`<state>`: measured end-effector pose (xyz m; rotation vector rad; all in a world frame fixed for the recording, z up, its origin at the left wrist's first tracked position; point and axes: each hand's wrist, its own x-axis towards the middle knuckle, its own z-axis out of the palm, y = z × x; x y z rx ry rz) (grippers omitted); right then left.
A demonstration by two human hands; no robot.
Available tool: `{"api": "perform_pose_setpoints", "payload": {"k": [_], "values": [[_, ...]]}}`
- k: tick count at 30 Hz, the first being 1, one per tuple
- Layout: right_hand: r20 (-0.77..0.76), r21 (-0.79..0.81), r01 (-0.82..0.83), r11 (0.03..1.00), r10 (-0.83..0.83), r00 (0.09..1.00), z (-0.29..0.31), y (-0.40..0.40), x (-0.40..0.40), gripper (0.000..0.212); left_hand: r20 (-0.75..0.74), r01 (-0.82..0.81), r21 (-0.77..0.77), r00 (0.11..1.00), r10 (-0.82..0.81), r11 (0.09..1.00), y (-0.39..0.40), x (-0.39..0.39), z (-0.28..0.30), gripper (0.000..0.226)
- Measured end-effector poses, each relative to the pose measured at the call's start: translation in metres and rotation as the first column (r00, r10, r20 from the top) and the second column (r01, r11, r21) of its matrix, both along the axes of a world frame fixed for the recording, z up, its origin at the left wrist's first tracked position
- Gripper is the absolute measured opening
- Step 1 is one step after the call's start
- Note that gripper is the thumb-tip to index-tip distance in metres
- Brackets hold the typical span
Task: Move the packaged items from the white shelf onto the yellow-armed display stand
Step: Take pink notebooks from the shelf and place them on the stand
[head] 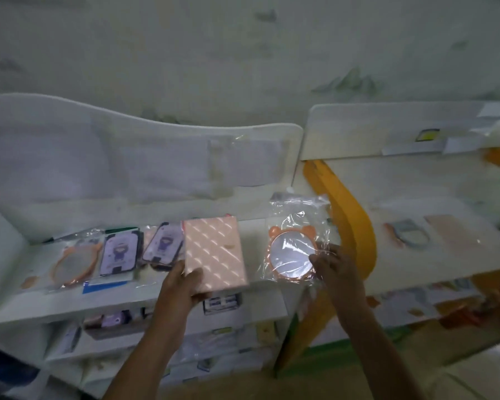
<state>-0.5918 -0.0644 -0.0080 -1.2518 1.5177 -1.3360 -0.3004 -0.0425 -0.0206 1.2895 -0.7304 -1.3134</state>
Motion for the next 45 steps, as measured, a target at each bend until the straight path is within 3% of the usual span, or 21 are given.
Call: {"api": "perform_pose_setpoints", "payload": {"k": [15, 21, 26, 31, 40, 45], "values": [[0.243, -0.065, 0.259, 0.964, -0.236, 0.941, 0.006, 0.092, -0.206, 0.022, 0.039, 0.31, -0.087, 0.951, -0.307, 0.947, 0.014, -0.214, 0.029, 0.025], [0.202, -0.026, 0.348, 0.937, -0.336, 0.92, -0.016, 0.1, -0.278, 0.027, 0.087, 0.407, -0.074, 0.912, -0.401, 0.91, -0.012, -0.291, 0.024, 0.03], [0.119, -0.004, 0.41, 0.912, -0.407, 0.906, -0.019, 0.069, -0.333, 0.048, 0.071, 0.458, -0.057, 0.888, -0.454, 0.887, -0.043, -0.36, 0.018, 0.023], [0.077, 0.031, 0.42, 0.907, -0.421, 0.904, -0.017, 0.024, -0.388, 0.027, 0.023, 0.498, -0.032, 0.867, -0.498, 0.866, -0.087, -0.414, 0.016, 0.029], [0.052, 0.067, 0.441, 0.895, -0.444, 0.894, -0.022, -0.034, -0.475, 0.029, 0.015, 0.446, -0.003, 0.895, -0.446, 0.895, -0.15, -0.49, -0.001, 0.022], [0.03, 0.068, 0.367, 0.928, -0.37, 0.929, -0.031, -0.073, -0.529, 0.029, 0.025, 0.355, 0.013, 0.934, -0.355, 0.935, -0.172, -0.529, -0.014, 0.021]]}}
